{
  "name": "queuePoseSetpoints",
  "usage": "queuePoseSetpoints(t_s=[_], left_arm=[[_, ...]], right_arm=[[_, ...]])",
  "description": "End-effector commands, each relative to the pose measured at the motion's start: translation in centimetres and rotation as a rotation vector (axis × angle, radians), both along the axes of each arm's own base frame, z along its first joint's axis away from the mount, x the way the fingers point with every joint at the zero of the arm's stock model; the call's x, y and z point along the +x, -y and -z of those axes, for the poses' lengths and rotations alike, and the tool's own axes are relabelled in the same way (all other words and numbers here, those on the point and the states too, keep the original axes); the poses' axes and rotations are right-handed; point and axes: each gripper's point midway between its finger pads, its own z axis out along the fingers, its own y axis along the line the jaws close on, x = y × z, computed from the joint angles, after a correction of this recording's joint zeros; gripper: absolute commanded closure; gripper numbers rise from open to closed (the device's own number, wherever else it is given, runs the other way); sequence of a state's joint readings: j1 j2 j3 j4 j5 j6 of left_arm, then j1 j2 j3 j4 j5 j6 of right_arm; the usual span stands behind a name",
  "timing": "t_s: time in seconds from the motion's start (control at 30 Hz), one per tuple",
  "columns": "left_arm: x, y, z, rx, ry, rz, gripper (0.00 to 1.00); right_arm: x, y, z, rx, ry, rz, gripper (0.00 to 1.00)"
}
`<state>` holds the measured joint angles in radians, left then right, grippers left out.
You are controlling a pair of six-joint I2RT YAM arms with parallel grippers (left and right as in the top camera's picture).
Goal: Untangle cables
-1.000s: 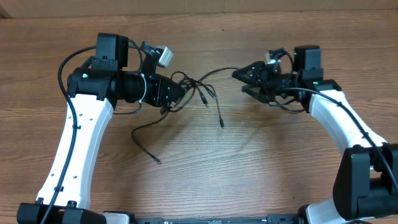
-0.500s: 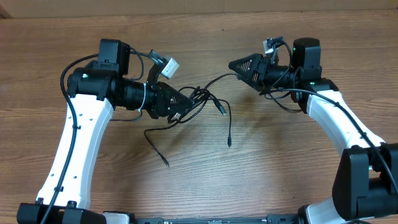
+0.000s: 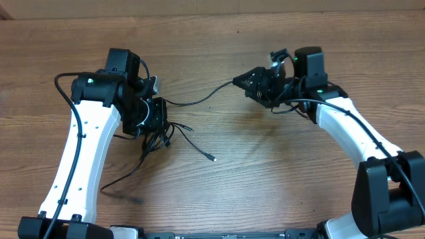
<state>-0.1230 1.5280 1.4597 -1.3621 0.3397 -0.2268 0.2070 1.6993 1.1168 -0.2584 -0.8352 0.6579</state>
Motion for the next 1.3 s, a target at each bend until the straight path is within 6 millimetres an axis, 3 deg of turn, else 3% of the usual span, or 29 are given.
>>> queuePoseSetpoints(t_s=[0.0,0.17,0.33,0.47,0.63,0.8,1.0,1.27], left_arm=[[-0.5,0.9,-1.0,-0.045,0.052,0.139,0.96],[-1.8,0.7,-0.9,-0.03,0.051,0.288,0.96],[-2.5,-0.4,-0.4,0.034,0.021,0.3,0.96],[-2.5,-0.4,-0.4,0.033,0.02,0.3,0.96],[-2.5,-0.3,-0.4,0.032,0.022,0.299,0.96],[-2.4,0.1,-0.6,0.003,0.027,0.301,0.96],[-2.6,1.3,-1.1,-0.071,0.054,0.362,0.96],[-2.8,2.2,-1.6,-0.129,0.077,0.409,0.96]], right_arm=[[-0.6,-1.2,1.6,-0.069,-0.03,0.006,0.27],[-3.0,-4.0,2.2,-0.061,-0.125,-0.036,0.31],[-4.4,-6.8,3.7,0.012,-0.337,-0.023,0.35],[-5.4,-10.8,2.8,0.173,-0.383,-0.159,0.34],[-6.6,-13.7,3.5,0.212,-0.478,-0.179,0.34],[-7.4,-17.3,2.3,0.26,-0.458,-0.184,0.34],[-8.1,-19.2,3.3,0.225,-0.482,-0.103,0.34],[-7.5,-19.5,4.1,0.216,-0.502,-0.04,0.35]])
